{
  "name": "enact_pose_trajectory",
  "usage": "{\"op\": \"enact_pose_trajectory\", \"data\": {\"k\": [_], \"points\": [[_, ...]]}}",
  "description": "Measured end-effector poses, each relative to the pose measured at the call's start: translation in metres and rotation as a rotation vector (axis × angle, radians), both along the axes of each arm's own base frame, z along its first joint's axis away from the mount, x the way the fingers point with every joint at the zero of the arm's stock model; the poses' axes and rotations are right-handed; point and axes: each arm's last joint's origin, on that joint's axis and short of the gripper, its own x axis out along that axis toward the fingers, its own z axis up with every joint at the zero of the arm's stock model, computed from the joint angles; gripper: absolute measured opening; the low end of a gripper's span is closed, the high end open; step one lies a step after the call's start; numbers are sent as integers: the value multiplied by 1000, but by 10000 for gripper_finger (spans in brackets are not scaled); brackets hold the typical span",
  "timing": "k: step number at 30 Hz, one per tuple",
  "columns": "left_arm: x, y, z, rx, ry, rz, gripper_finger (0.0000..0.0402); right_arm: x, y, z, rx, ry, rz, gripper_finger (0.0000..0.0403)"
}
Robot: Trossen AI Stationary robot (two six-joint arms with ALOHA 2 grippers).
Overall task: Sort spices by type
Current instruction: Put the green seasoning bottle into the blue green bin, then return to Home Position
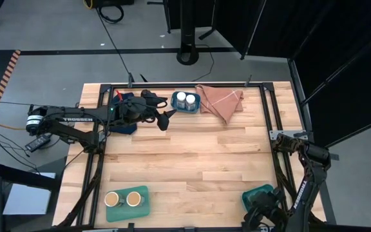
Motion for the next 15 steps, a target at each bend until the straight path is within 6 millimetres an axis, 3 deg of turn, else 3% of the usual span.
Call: {"op": "enact_pose_trajectory", "data": {"k": [6, 15], "points": [[0, 0, 0, -2, -1, 1, 351, 1, 0, 2, 18, -17, 9, 240], [0, 0, 0, -3, -2, 1, 351, 2, 1, 2, 25, -22, 8, 289]]}}
